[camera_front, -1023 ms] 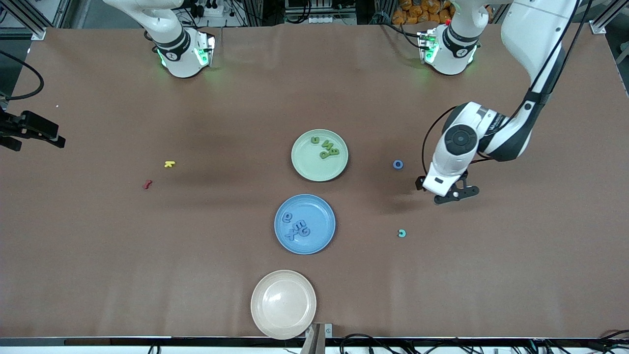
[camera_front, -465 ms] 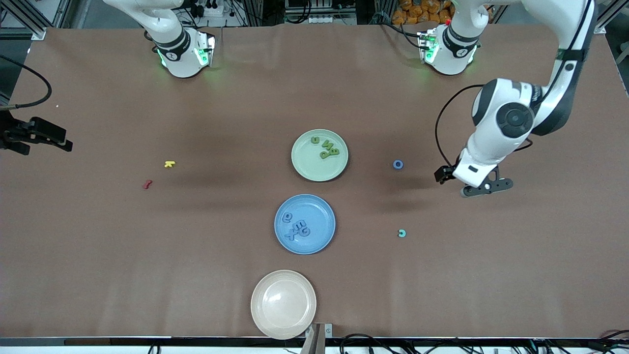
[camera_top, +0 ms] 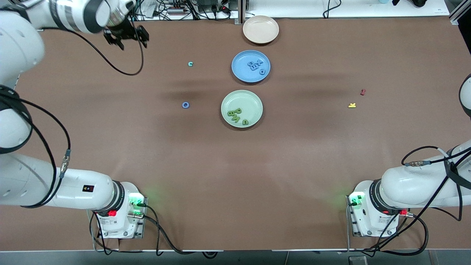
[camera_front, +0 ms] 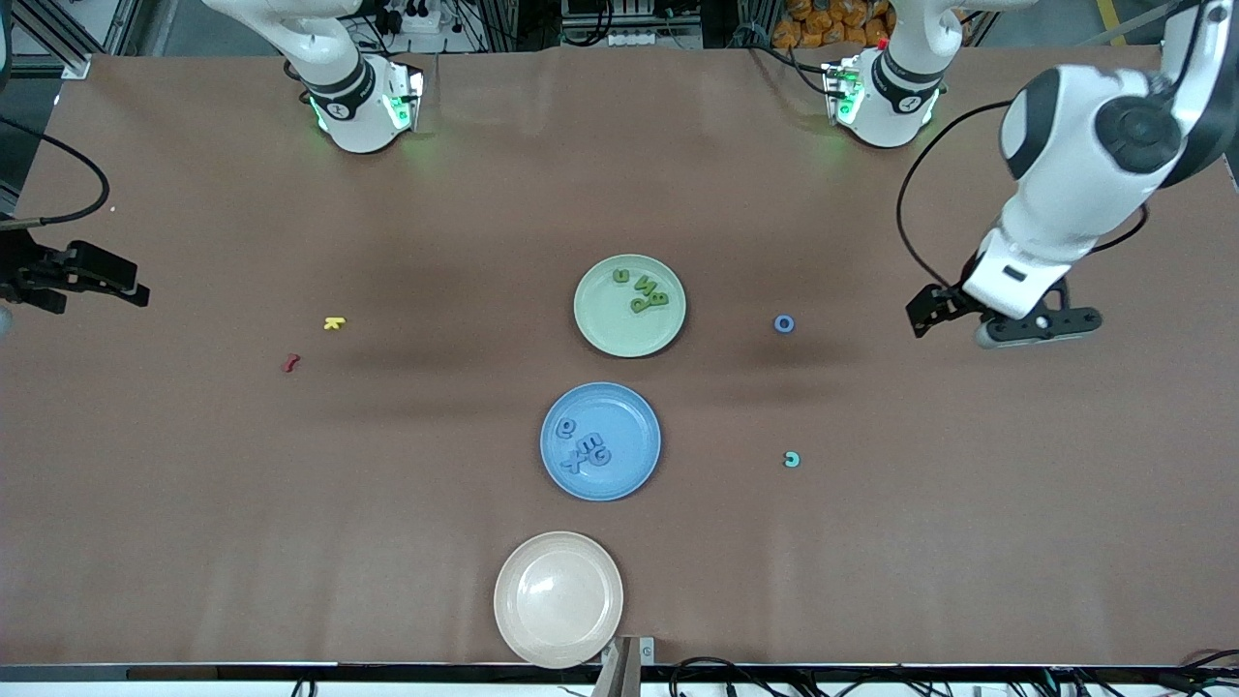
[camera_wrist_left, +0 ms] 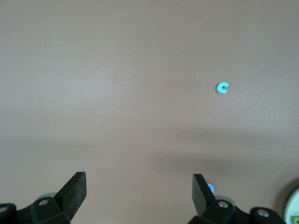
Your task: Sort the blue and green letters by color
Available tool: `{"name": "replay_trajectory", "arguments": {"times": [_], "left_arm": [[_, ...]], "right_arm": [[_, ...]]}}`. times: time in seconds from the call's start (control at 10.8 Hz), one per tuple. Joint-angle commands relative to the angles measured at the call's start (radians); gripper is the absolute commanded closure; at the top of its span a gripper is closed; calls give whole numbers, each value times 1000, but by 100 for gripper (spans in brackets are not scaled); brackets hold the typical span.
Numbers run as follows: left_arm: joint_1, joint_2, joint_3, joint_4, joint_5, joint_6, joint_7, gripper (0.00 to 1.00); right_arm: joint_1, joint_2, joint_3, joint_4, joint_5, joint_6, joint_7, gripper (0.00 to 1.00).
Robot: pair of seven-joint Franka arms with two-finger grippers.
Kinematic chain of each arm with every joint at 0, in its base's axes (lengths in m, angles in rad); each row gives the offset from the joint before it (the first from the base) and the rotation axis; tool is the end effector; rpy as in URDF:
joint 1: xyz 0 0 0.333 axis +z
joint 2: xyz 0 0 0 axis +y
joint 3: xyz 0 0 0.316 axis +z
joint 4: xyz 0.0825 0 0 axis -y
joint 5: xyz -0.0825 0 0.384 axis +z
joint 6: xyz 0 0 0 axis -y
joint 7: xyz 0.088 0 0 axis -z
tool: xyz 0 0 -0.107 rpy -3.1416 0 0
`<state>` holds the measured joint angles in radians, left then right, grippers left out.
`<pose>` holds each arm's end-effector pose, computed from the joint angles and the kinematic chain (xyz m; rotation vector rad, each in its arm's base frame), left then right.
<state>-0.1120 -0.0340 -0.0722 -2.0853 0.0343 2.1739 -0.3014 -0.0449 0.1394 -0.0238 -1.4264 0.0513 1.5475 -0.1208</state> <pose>0.5417 -0.0999 0.4518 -3.1300 -0.1556 -0.1985 0.5943 -0.0342 0.6104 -3.0909 -0.0820 0.0211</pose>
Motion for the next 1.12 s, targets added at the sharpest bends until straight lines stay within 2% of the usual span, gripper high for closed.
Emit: {"name": "replay_trajectory", "arguments": {"times": [0.0, 0.28, 0.37, 0.56, 0.74, 1.02], "left_arm": [[-6, 41, 12, 233, -30, -181, 65, 0], [6, 144, 12, 521, -30, -473, 161, 0], [6, 151, 12, 563, -30, -492, 221, 0], [5, 138, 9, 577, -33, -497, 228, 0], [5, 122, 6, 590, -27, -548, 231, 0], [6, 118, 8, 607, -36, -557, 234, 0]], "right_arm": [[-7, -3, -4, 24, 13, 19, -11, 0], [-7, -3, -4, 26, 5, 19, -11, 0], [-10, -3, -4, 26, 8, 19, -11, 0], [-12, -3, -7, 26, 10, 75, -13, 0], [-12, -3, -7, 26, 10, 82, -11, 0], [-12, -3, -7, 26, 13, 83, -11, 0]]}}
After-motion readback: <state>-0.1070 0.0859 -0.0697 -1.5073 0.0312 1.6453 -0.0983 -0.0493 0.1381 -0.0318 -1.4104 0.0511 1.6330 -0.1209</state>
